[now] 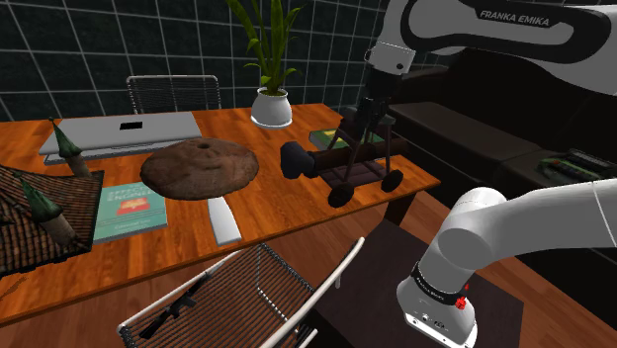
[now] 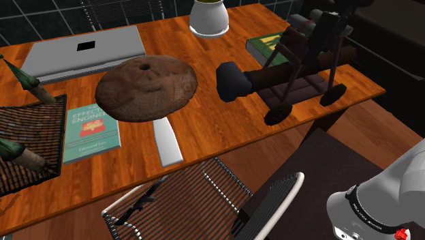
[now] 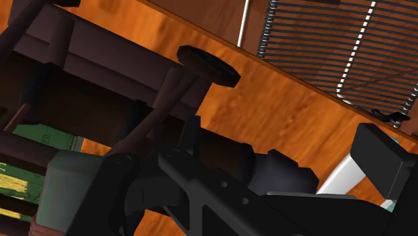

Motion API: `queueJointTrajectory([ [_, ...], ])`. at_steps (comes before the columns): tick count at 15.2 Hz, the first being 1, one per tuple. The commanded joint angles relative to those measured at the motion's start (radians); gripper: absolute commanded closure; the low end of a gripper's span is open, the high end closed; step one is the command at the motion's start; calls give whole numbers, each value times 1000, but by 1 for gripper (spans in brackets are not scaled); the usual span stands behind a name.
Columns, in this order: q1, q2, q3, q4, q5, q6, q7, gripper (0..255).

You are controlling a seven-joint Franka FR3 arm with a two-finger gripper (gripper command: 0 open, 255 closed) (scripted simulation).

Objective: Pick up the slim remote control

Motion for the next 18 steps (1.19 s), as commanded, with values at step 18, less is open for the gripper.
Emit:
queueJointTrajectory([
  [18,5,439,364,59,81,390,500,0],
])
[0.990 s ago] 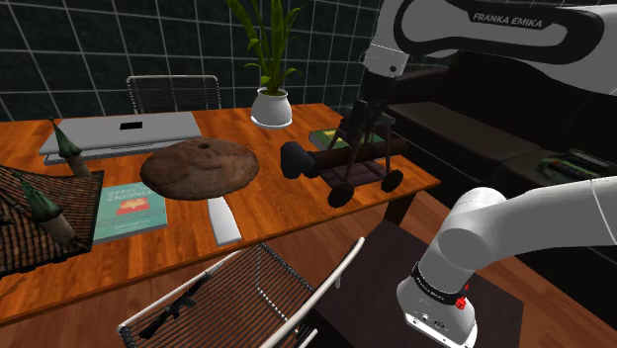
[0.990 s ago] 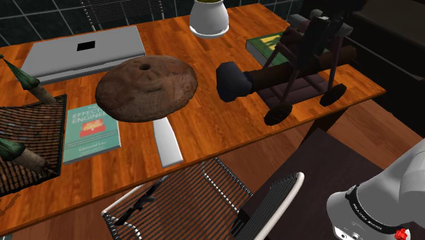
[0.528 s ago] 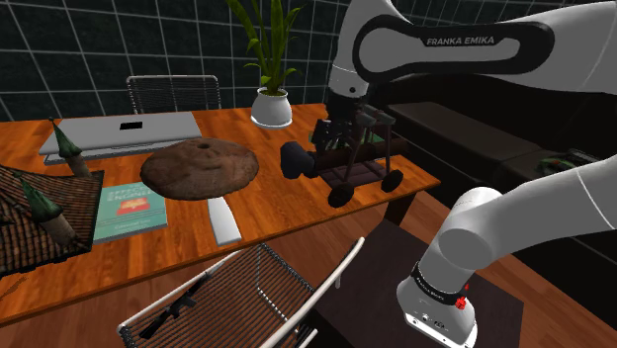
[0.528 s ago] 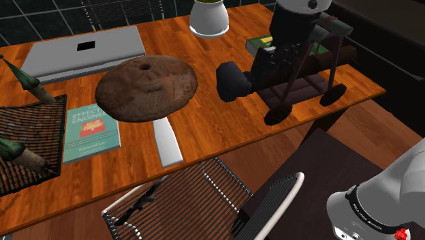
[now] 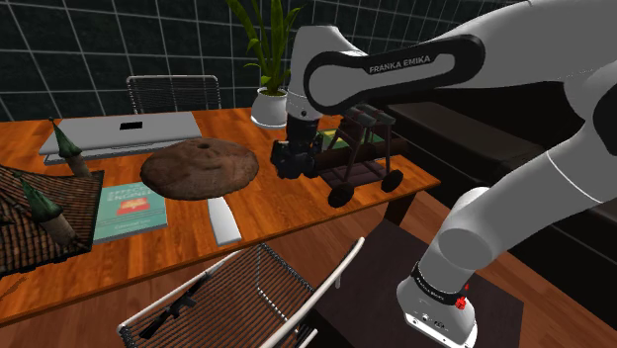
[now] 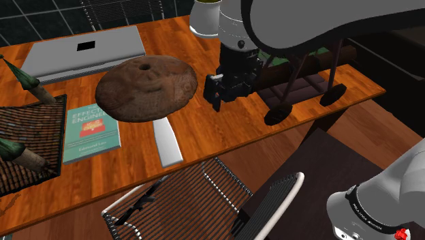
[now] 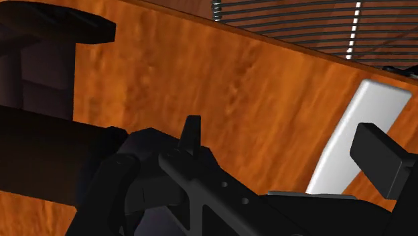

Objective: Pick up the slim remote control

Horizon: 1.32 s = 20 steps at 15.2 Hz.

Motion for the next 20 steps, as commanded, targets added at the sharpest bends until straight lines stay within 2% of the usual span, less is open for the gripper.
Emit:
queueJointTrajectory([
  [1,-8,78,38,35,-17,41,66,0],
  [5,-18,239,106,118,-79,107,207,0],
  [10,-5,460,155,254,-205,157,398,0],
  [18,108,812,119,551,-396,147,648,0],
  [20,112,825,114,541,-404,168,653,0],
])
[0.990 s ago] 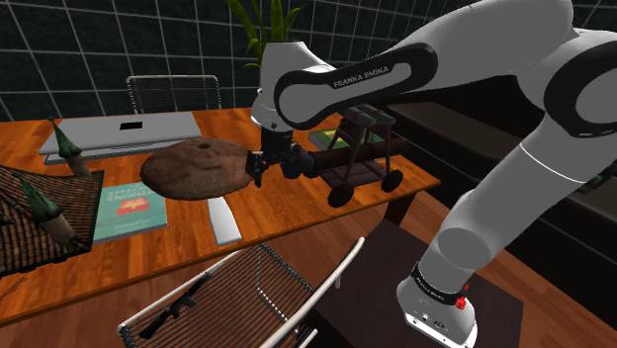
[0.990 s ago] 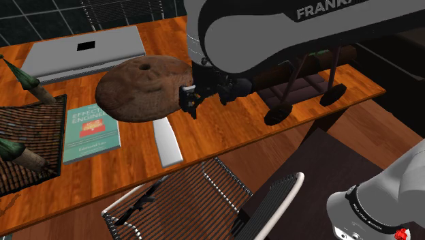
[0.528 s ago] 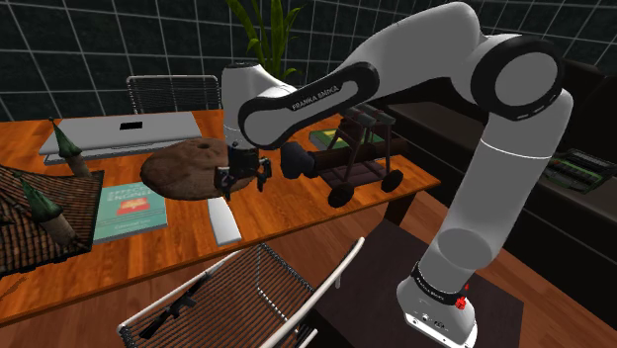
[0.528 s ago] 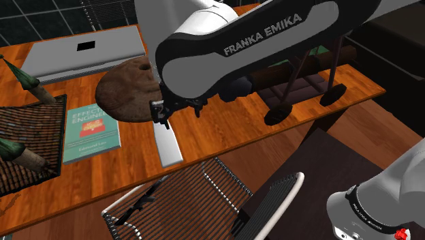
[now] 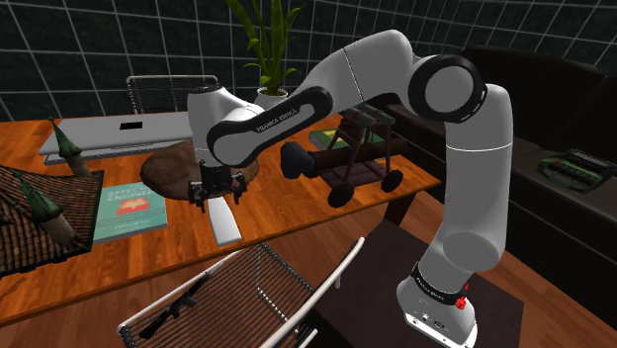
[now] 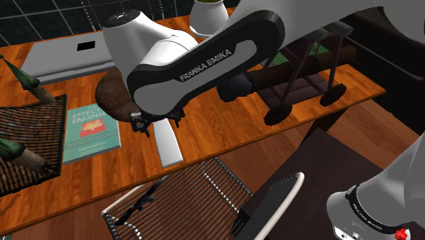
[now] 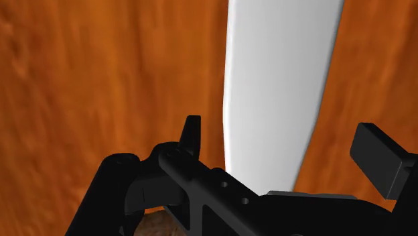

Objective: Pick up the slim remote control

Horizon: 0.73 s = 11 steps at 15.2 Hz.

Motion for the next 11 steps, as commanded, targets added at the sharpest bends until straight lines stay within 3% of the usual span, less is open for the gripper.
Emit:
queueJointTrajectory([
  [1,6,20,-6,-1,-12,19,11,0],
  [7,14,54,-17,-18,-31,67,23,0],
  [8,15,55,-17,-17,-31,66,25,255],
  [11,15,55,-17,-18,-31,67,25,255],
])
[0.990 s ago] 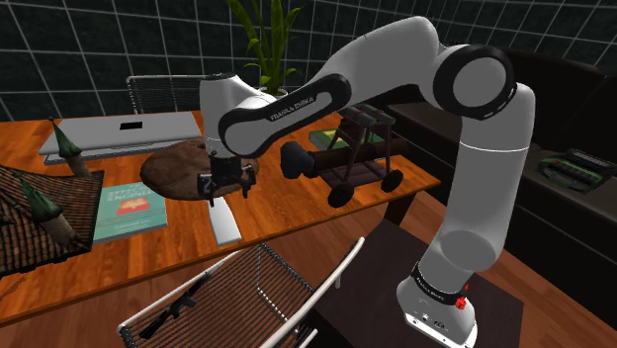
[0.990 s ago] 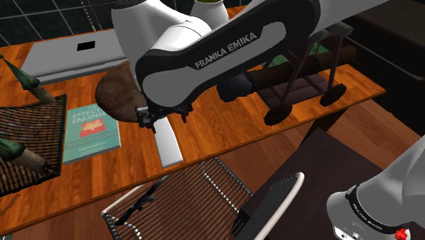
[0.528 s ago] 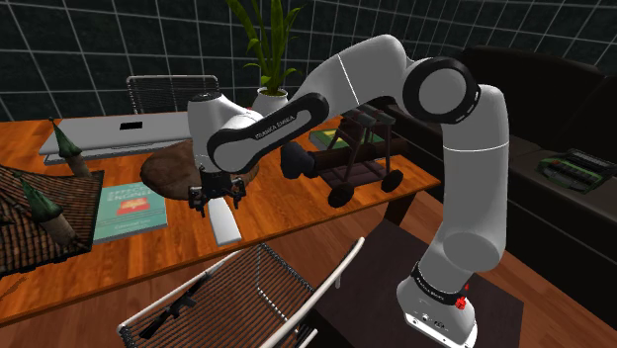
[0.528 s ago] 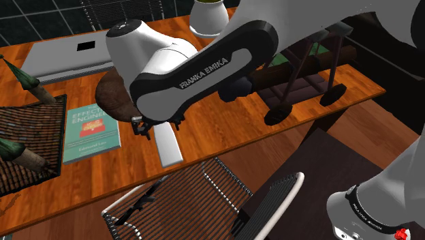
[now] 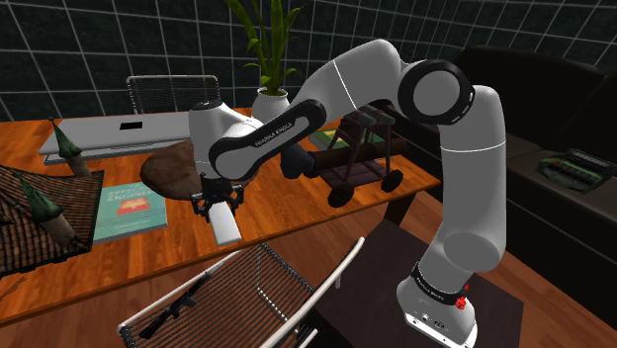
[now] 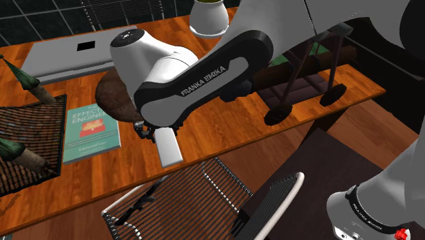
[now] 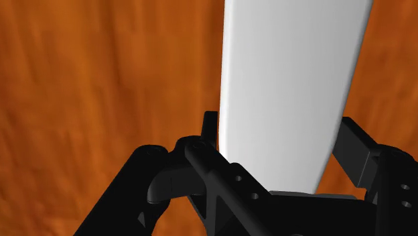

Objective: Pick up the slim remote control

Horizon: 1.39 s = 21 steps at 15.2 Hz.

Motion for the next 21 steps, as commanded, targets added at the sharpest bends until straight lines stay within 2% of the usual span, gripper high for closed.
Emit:
queueJointTrajectory([
  [1,1,1,0,0,0,1,0,255],
  [6,-1,1,0,-1,0,1,-2,255],
  [21,-19,-96,29,73,58,-160,-38,255],
])
